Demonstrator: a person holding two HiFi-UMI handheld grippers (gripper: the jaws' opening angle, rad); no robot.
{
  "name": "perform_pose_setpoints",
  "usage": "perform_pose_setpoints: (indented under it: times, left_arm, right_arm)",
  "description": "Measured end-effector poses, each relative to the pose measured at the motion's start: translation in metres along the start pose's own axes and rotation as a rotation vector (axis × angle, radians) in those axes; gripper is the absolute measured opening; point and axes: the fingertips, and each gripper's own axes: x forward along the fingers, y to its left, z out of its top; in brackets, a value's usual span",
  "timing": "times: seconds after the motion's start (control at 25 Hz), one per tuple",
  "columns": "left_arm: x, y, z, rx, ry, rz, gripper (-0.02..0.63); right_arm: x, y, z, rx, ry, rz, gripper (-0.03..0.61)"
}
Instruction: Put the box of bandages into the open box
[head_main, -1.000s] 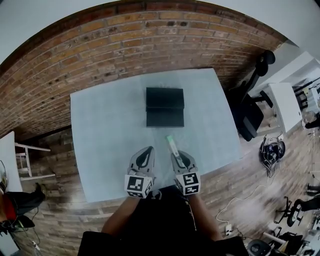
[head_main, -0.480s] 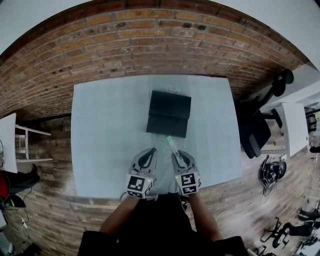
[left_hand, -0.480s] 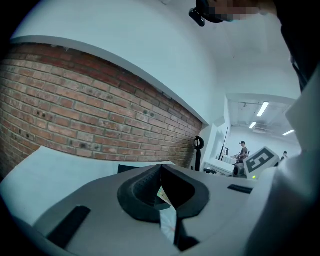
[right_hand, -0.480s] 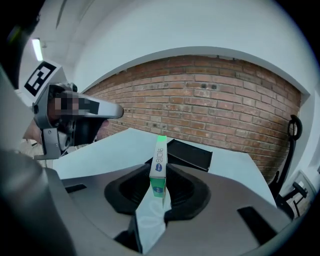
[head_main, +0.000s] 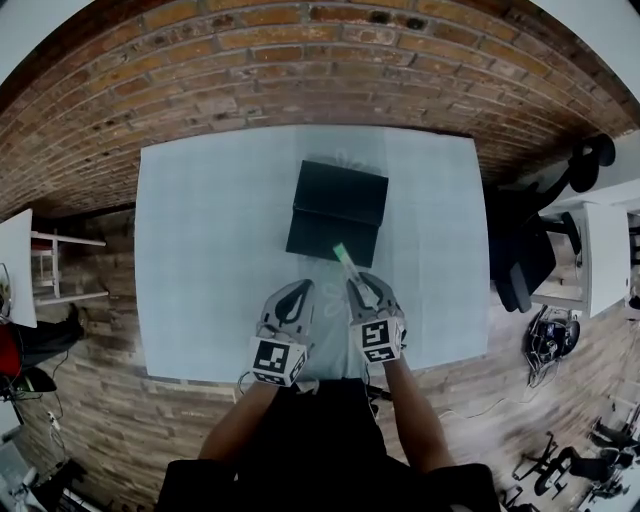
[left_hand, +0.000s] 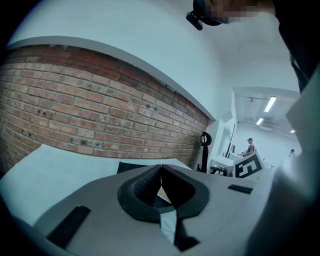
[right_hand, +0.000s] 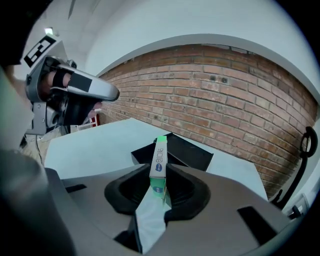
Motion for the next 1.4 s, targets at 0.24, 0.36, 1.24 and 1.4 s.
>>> perform_pose_setpoints:
  times: [0.24, 0.36, 1.24, 1.4]
  left_arm:
    - [0.016, 0.005, -0.004, -0.007, 0.007, 0.025, 0.031]
    - [0.022, 0.008, -0.003, -0.012, 0.008, 0.032, 0.031]
    - [0.042, 0.016, -0.012, -0.031, 0.033, 0.042, 0.031]
    - [0.043, 0.018, -0.012, -0.031, 0.038, 0.043, 0.031]
  right_arm:
    - [0.026, -0.017, -0.018, -0.13, 0.058, -0.012, 0.106]
    - [0.041, -0.022, -0.022, -0.197, 0.078, -0.01, 0.106]
    - [0.097, -0.029, -0.046, -0.406, 0.183, 0.012, 0.106]
    - [0.104, -0.034, -0.049, -0.415, 0.194, 0.009, 0.106]
